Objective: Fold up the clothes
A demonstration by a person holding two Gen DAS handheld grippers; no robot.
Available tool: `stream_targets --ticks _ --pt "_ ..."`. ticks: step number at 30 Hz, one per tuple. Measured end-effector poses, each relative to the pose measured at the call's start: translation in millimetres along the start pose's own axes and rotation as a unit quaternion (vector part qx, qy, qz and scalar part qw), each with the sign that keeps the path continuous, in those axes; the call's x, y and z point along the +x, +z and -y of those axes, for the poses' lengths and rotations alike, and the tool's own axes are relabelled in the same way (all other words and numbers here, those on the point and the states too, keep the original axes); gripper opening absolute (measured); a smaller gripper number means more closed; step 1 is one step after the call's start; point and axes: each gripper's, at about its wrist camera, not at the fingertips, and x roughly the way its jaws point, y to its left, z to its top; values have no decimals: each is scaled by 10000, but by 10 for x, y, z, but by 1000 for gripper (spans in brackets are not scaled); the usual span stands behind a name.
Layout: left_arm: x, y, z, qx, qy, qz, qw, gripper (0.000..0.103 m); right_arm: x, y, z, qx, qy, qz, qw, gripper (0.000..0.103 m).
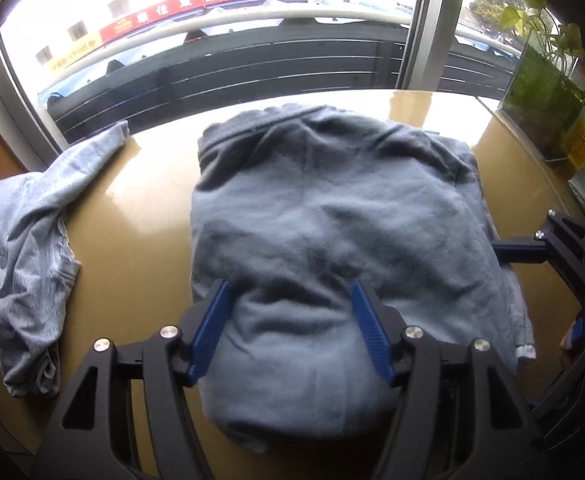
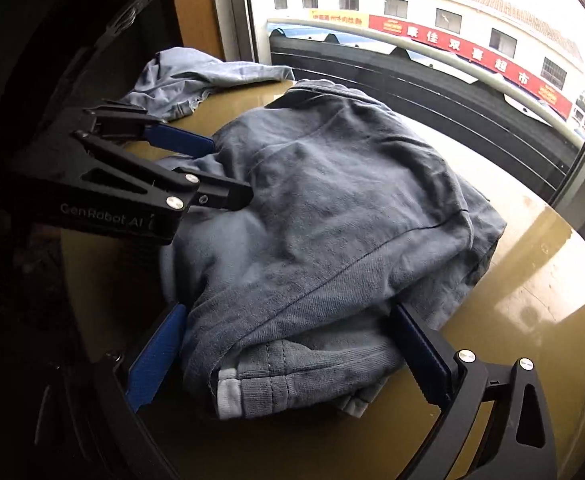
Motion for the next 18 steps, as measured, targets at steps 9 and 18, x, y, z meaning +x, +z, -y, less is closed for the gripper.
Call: stream_targets --ticks 9,18 --pt "472 455 -216 214 435 -142 9987 82 -225 -40 186 274 233 -115 9993 100" --pt "609 468 -391 -239 29 -262 9994 98 -697 -66 389 966 574 67 9936 100"
